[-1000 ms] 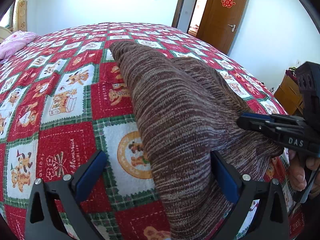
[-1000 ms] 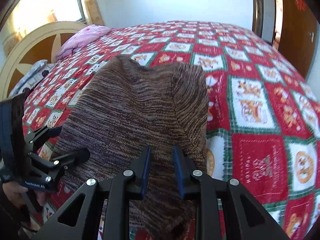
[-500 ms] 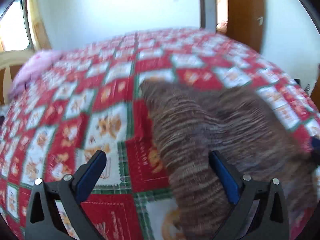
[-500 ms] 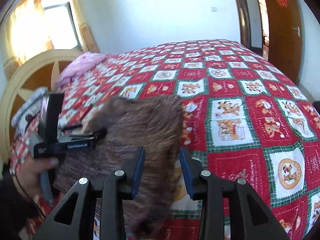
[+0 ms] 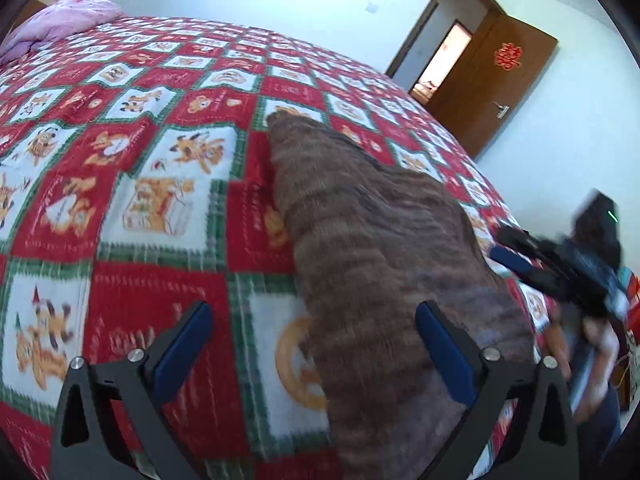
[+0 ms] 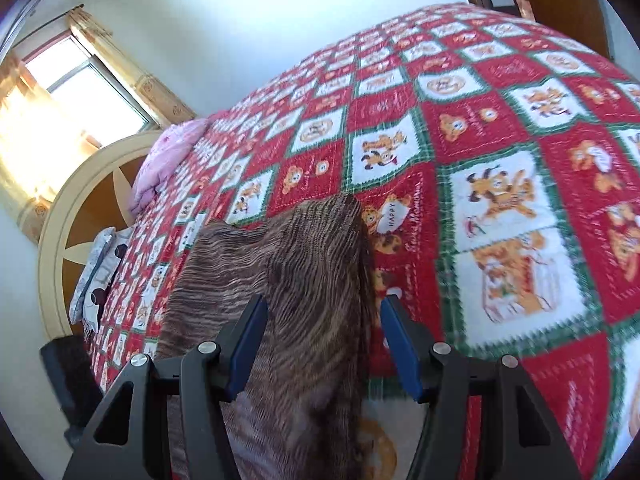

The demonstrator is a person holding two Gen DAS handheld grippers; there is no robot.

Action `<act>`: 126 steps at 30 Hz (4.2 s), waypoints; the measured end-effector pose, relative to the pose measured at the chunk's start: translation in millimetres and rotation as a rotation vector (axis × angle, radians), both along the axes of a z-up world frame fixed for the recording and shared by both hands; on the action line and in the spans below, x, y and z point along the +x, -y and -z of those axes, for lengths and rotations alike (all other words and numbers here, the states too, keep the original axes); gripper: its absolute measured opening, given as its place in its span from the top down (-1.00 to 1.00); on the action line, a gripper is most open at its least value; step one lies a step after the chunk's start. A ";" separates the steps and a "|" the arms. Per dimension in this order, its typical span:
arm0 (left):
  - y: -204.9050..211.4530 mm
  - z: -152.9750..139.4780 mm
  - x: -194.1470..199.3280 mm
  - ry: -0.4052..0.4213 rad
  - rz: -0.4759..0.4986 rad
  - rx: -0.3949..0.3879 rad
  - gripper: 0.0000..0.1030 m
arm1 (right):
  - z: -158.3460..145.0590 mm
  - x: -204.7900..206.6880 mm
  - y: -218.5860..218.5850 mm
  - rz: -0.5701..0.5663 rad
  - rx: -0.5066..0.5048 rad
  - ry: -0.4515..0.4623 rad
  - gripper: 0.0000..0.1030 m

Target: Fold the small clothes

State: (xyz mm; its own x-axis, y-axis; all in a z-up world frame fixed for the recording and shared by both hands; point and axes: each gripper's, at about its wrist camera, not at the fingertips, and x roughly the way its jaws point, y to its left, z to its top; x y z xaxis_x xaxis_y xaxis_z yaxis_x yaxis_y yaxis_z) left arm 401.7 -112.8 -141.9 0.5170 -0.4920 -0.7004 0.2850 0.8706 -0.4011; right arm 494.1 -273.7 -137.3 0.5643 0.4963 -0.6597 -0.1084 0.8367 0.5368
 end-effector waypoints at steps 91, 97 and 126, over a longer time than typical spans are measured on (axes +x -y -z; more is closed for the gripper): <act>-278.3 -62.7 -195.5 0.202 -0.333 0.248 0.37 | -64.2 -130.9 -430.2 -0.645 0.081 0.095 0.66; -295.3 -48.5 -198.6 0.174 -0.355 0.251 0.37 | -52.0 -125.9 -457.6 -0.662 0.056 0.067 0.67; -314.8 -0.7 -211.4 0.130 -0.353 0.265 0.24 | -9.7 -117.3 -492.3 -0.617 -0.095 0.003 0.63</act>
State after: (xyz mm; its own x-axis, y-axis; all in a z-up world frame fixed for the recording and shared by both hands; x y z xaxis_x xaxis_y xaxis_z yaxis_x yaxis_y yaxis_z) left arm 190.3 202.0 -141.2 0.7125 -0.0825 -0.6968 -0.0145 0.9911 -0.1322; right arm 376.8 218.6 -127.6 0.1941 0.6708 -0.7157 -0.5887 0.6633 0.4620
